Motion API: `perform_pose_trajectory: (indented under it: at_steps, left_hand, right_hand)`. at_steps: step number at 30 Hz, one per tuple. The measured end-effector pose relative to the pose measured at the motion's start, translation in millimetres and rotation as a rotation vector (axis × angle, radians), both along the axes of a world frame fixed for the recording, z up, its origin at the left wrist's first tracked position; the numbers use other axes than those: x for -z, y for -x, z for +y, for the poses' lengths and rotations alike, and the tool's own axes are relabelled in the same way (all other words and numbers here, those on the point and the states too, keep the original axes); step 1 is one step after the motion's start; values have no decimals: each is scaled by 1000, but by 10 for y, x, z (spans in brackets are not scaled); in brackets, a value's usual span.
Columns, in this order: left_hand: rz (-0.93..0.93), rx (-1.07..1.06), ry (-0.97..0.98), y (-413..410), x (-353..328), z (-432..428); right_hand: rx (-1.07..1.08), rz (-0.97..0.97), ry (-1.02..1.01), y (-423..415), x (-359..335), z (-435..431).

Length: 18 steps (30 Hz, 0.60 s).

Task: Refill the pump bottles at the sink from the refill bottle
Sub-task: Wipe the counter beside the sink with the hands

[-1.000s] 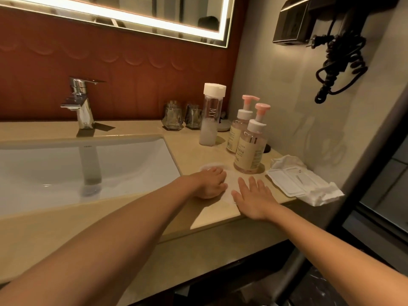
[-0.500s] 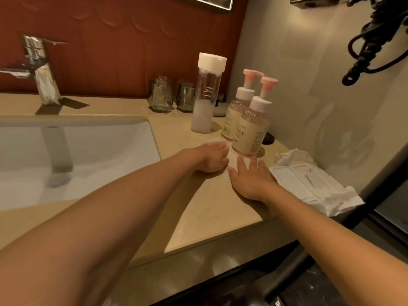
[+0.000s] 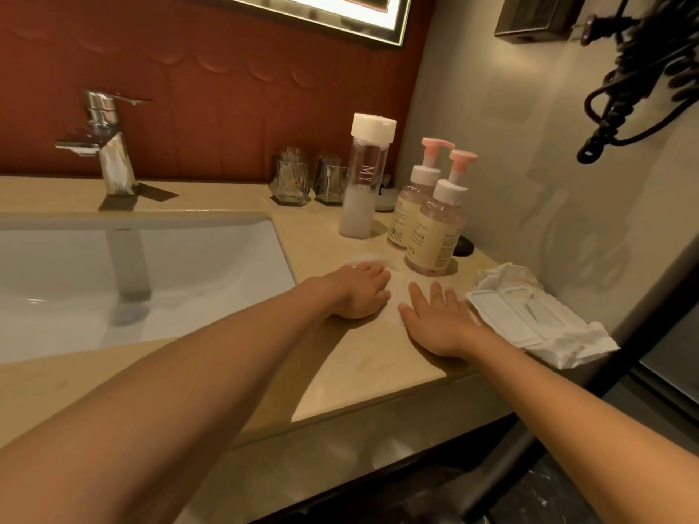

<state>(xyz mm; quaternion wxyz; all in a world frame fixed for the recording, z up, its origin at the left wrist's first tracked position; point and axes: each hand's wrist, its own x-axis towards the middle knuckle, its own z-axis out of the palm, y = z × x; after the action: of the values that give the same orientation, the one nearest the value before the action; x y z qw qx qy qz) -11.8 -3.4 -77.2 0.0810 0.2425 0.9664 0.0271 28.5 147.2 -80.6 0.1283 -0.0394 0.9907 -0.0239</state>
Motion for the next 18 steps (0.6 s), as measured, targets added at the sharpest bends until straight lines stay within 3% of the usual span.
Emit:
perform_pose_trajectory:
  at_steps: [18]
  left_hand:
    - [-51,-110,78,-1362,10,-778]
  right_hand:
    - [-105,-23,-1,-1025,37,-768]
